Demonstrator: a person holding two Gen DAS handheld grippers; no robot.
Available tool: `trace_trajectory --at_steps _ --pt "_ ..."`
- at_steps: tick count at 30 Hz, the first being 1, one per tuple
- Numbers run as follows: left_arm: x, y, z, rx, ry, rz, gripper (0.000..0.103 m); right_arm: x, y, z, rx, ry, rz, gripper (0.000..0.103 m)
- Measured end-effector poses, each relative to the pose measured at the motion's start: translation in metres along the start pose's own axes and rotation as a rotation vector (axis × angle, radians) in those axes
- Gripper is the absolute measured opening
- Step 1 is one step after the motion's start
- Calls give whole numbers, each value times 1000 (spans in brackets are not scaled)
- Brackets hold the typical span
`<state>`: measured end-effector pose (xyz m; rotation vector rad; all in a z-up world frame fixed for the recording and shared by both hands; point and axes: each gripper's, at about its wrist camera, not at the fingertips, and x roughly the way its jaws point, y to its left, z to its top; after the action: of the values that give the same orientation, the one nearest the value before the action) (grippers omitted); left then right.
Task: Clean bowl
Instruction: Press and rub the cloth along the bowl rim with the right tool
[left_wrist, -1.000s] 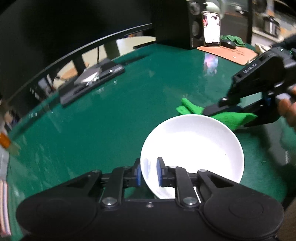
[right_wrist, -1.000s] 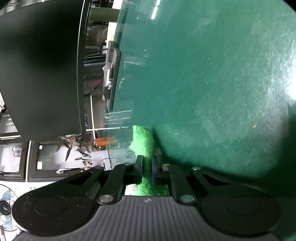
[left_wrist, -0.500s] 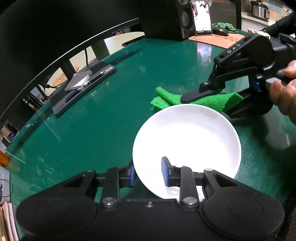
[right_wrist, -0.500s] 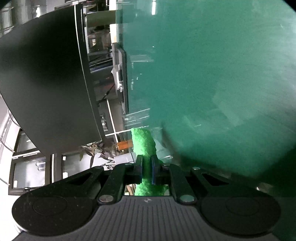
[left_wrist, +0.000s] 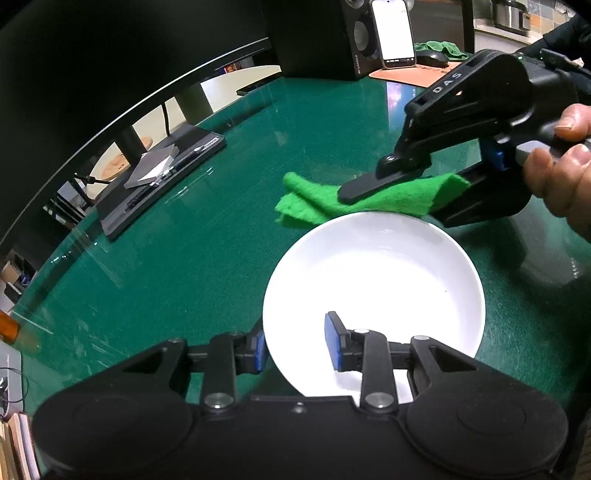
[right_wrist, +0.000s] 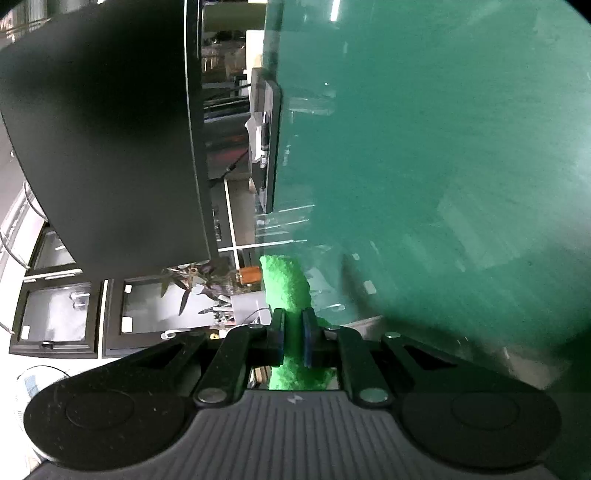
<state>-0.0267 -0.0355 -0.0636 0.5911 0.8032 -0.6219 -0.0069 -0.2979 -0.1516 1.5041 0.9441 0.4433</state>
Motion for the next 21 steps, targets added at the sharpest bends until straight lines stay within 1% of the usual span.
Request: trace_trajectory --at_steps 1,4,5,7,10,13,16,18,19,21 --pt "0 0 0 0 -1 -3 32 1 -1 0 4 2 0 10" --pt "1 0 0 3 -11 -7 32 -17 -2 -6 -8 12 -20 10" --pt "1 1 0 6 -14 -8 32 -27 -4 -10 2 19 -25 10" --pt "1 1 0 12 -17 -9 32 -34 -6 -15 14 23 -25 10" --pt "2 0 1 15 -12 -6 32 -28 -3 -13 4 16 -26 11" --pt "2 0 1 16 -10 -3 32 0 2 -2 -35 10 -19 11" --pt "2 -3 3 17 -13 -8 34 8 3 0 -51 17 -25 11" --pt "2 -10 6 17 -17 -7 35 2 3 -2 -52 23 -27 11" --pt "2 -9 6 16 -18 -8 35 -10 -1 -5 -46 29 -31 11" --pt "2 -9 6 15 -23 -10 35 -19 -4 -7 -34 34 -40 11"
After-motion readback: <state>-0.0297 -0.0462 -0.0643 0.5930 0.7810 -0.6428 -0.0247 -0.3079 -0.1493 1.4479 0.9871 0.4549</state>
